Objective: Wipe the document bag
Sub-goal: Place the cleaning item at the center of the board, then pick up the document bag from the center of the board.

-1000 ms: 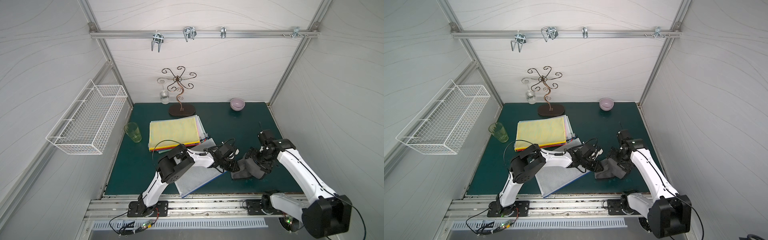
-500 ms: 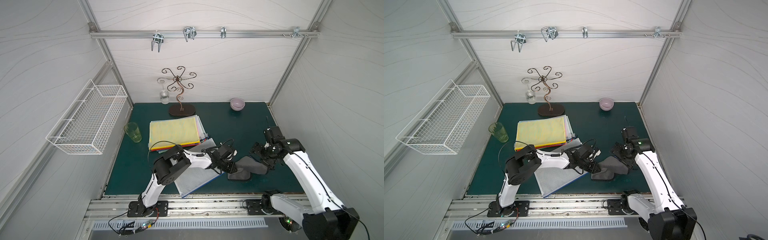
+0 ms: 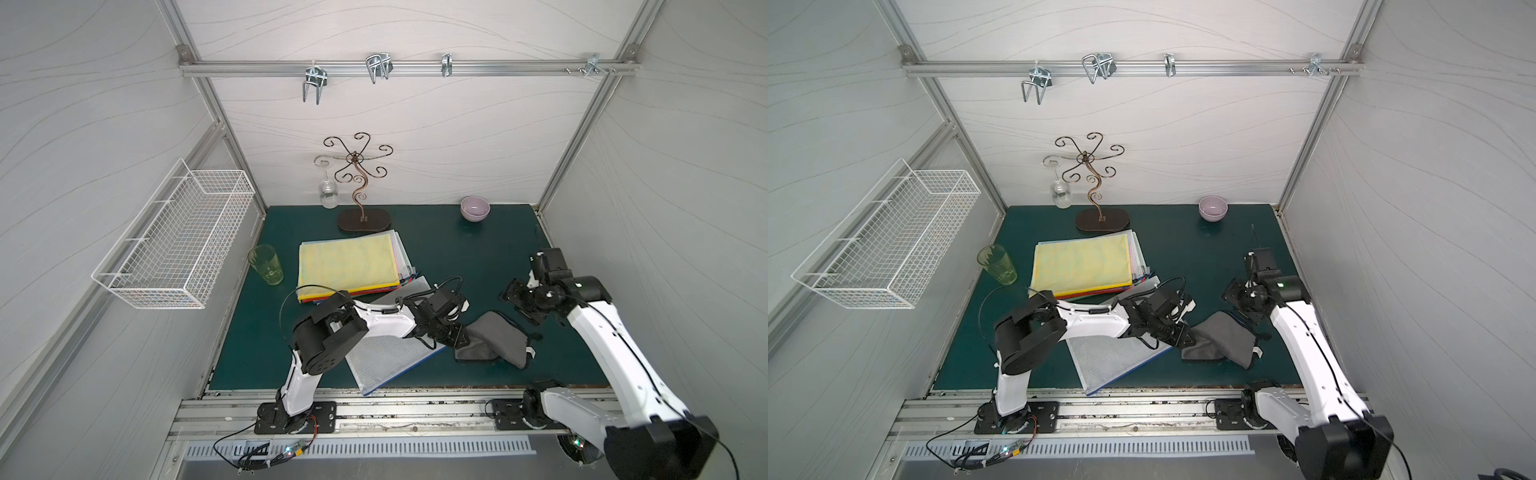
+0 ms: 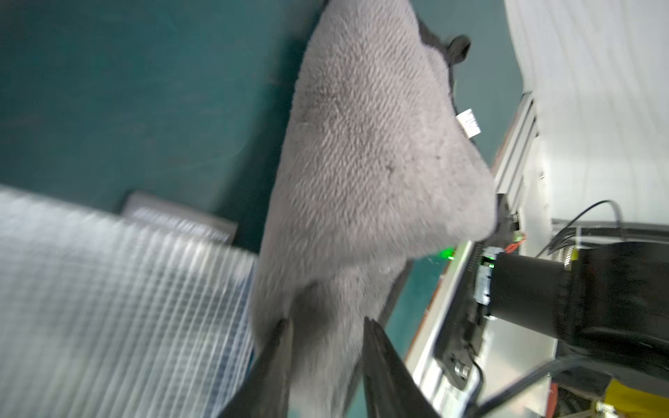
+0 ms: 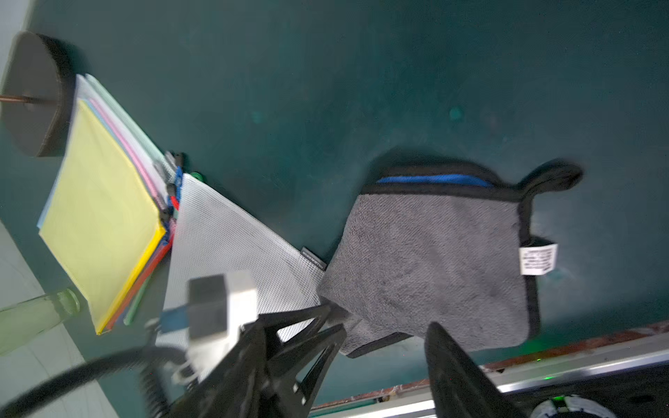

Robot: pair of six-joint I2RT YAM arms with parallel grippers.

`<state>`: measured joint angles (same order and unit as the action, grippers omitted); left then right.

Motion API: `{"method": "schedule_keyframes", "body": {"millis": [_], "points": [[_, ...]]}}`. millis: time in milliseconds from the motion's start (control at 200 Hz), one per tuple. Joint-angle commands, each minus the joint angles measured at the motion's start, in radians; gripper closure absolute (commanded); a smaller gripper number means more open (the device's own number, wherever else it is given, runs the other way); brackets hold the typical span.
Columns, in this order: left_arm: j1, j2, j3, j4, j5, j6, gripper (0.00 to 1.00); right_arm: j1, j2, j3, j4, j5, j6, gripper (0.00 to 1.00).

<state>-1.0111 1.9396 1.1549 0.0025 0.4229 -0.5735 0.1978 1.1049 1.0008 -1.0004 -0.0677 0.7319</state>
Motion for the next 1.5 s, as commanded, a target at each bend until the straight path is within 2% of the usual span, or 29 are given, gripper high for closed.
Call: {"method": "schedule_keyframes", "body": {"millis": [0, 95, 210, 350, 470, 635, 905, 1086, 1241, 1361, 1496], "points": [[0.054, -0.117, -0.01, 0.002, -0.036, 0.01, 0.61, 0.042, 0.083, -0.03, 0.117, -0.097, -0.078, 0.39], [0.113, -0.171, -0.052, -0.073, -0.06, -0.039, 0.6, 0.079, 0.2, -0.007, 0.184, -0.169, -0.135, 0.5], [0.172, -0.213, -0.129, -0.136, -0.087, -0.086, 0.61, 0.155, 0.371, 0.049, 0.236, -0.219, -0.202, 0.54], [0.19, -0.204, -0.215, -0.14, -0.12, -0.117, 0.64, 0.211, 0.558, 0.107, 0.308, -0.276, -0.269, 0.48], [0.197, -0.19, -0.263, -0.155, -0.155, -0.151, 0.67, 0.22, 0.635, 0.108, 0.409, -0.33, -0.298, 0.42], [0.223, -0.232, -0.323, -0.202, -0.225, -0.186, 0.68, 0.222, 0.693, 0.086, 0.501, -0.36, -0.333, 0.41], [0.236, -0.185, -0.355, -0.182, -0.212, -0.188, 0.7, 0.271, 0.791, 0.073, 0.624, -0.305, -0.399, 0.41], [0.247, -0.172, -0.371, -0.168, -0.22, -0.194, 0.72, 0.296, 0.86, 0.078, 0.674, -0.46, -0.414, 0.42], [0.257, -0.162, -0.383, -0.152, -0.213, -0.201, 0.73, 0.313, 0.872, 0.052, 0.717, -0.611, -0.403, 0.49], [0.258, -0.157, -0.386, -0.141, -0.217, -0.204, 0.73, 0.313, 0.859, 0.033, 0.745, -0.635, -0.393, 0.64], [0.258, -0.144, -0.387, -0.132, -0.218, -0.207, 0.74, 0.316, 0.843, 0.055, 0.697, -0.614, -0.417, 0.65]]}}
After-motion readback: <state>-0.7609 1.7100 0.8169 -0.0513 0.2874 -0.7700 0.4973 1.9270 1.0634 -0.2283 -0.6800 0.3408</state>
